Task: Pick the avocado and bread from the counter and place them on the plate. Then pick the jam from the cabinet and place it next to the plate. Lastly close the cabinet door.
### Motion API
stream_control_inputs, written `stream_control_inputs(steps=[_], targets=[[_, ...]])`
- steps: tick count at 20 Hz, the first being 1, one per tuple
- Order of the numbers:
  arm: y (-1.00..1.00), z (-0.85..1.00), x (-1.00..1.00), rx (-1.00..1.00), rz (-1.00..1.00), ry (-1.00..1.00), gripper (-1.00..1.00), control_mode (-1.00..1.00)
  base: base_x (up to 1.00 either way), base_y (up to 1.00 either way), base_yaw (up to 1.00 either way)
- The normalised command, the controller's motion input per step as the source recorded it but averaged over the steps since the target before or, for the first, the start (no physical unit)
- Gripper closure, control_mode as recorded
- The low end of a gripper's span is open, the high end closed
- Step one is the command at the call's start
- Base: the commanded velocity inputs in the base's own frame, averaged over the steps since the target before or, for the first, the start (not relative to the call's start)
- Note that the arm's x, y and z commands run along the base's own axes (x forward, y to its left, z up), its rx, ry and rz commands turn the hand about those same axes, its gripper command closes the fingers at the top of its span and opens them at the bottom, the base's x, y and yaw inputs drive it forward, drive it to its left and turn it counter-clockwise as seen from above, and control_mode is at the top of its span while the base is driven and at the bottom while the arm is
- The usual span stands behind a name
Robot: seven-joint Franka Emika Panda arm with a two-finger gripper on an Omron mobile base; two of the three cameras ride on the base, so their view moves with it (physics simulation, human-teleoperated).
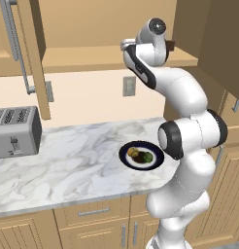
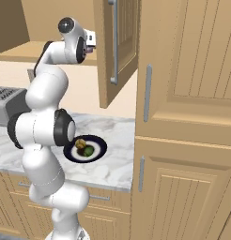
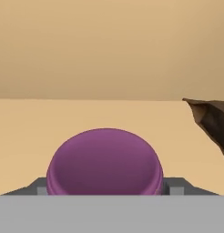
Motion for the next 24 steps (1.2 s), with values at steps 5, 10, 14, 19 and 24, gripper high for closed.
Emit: stream_control_inputs(steps=[5, 10, 14, 19, 24], targets=[[0.0, -0.01, -0.08, 0.01, 0.0, 0.0, 1.0, -1.0, 0.0, 0.0, 0.0], [0.04, 0.1, -0.45, 0.04, -0.01, -0.06, 1.0, -1.0, 0.0, 0.0, 0.0], [0.18, 0.23, -0.65, 0.08, -0.01, 0.0, 1.0, -1.0, 0.0, 0.0, 0.0], [0.28, 0.3, -0.96, 0.11, -0.01, 0.0, 1.0, -1.0, 0.0, 0.0, 0.0], [0.23, 0.51, -0.96, 0.07, 0.0, 0.0, 1.0, -1.0, 0.0, 0.0, 0.0]])
